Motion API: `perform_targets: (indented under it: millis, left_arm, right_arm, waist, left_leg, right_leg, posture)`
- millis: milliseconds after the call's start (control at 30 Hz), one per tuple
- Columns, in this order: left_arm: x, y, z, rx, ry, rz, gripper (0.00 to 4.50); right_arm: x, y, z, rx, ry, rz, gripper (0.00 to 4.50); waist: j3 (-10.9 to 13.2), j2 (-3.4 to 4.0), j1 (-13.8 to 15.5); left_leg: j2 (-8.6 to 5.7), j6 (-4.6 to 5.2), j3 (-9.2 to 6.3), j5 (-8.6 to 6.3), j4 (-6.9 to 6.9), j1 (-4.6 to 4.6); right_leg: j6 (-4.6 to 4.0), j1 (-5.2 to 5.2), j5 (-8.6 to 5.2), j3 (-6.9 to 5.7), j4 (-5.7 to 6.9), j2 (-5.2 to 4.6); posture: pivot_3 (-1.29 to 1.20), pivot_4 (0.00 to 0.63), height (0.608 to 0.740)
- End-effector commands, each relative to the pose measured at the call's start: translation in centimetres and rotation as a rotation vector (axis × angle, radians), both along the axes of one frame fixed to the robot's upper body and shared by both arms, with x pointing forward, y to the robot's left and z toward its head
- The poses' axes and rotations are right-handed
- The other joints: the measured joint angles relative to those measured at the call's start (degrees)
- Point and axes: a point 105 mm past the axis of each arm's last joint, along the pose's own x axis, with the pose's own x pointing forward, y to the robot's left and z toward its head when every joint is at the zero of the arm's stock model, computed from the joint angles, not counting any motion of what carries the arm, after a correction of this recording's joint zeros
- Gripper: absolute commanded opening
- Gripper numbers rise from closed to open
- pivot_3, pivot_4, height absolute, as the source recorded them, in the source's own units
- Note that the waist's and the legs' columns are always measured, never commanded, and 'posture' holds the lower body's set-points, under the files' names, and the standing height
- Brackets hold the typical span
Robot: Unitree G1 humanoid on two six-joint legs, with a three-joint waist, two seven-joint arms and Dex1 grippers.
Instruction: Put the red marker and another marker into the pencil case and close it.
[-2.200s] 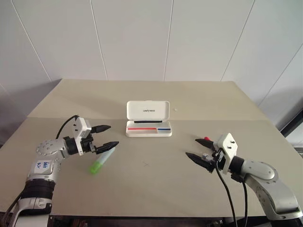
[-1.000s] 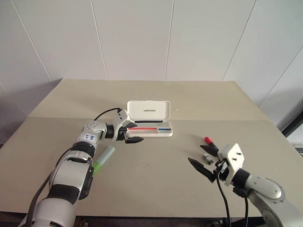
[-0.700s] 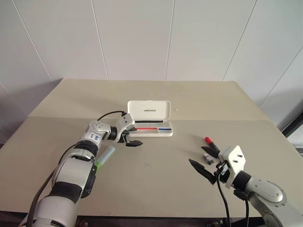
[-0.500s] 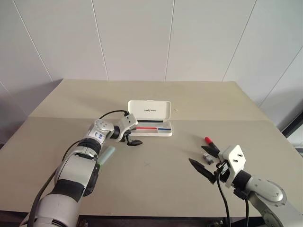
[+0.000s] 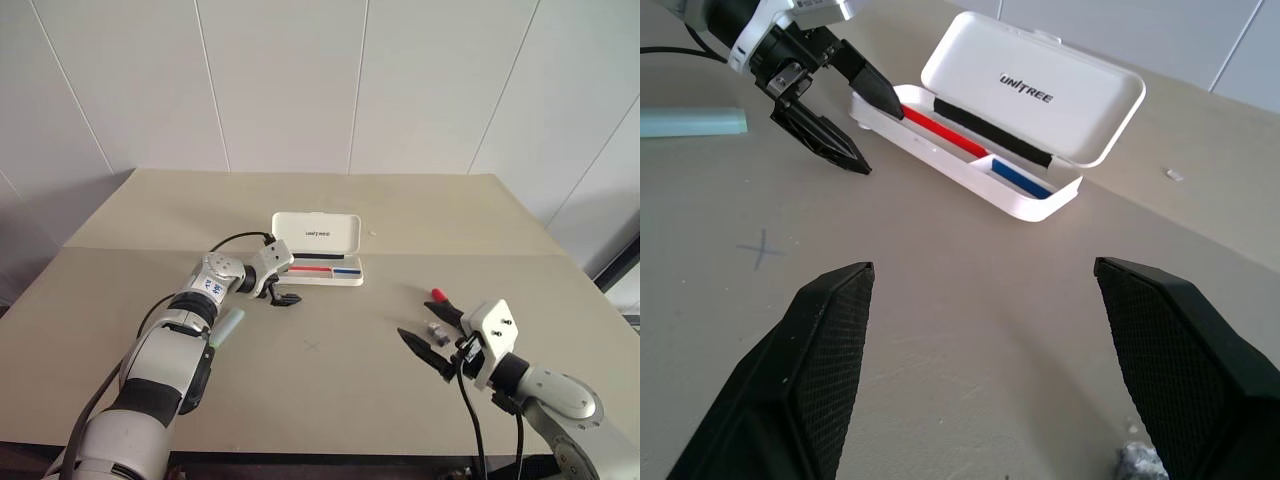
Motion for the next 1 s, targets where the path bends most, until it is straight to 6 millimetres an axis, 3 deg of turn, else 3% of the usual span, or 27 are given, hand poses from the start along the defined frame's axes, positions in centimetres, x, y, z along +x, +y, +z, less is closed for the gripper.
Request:
perform_targets:
  millis: [33,467,733,1000]
  left_arm:
    - [0.5,1.0,0.3,0.006,-0.014,0.068,4.07]
    - [0.7,1.1,0.3,0.004,-0.015,0.1,0.11]
    - [0.4,1.1,0.3,0.014,-0.03,0.048,0.02]
    - [-0.1,0.2,1.9,0.022,-0.115,-0.077,0.02]
  right_arm:
    - [0.0,-0.1,0.8,-0.002,-0.031,0.005,4.5]
    - [-0.1,-0.2,0.9,-0.008,-0.03,0.006,4.5]
    - [-0.1,-0.2,0.9,-0.01,-0.027,0.008,4.5]
    - [0.0,-0.2,1.0,-0.009,-0.026,0.017,4.5]
  waist:
    - [0.0,0.0,0.0]
    - [0.0,0.0,-0.1]
    - [0.0,0.0,-0.1]
    - [0.0,0.0,0.0]
  left_leg:
    - [0.0,0.0,0.0,0.0,0.02,0.0]
    - [0.0,0.0,0.0,-0.02,-0.1,0.0]
    - [0.0,0.0,0.0,-0.03,-0.17,0.0]
    - [0.0,0.0,0.0,-0.05,-0.25,-0.04]
  right_leg:
    - [0.0,0.0,0.0,0.0,0.01,0.0]
    - [0.01,-0.03,0.0,0.0,0.01,0.0]
    - [0.0,-0.05,0.0,0.0,0.0,0.0]
    - [0.01,-0.09,-0.02,0.0,-0.09,0.0]
  posture:
    - [0.0,0.15,0.74]
    - [0.0,0.15,0.74]
    - [0.0,0.15,0.74]
    - [0.0,0.15,0.74]
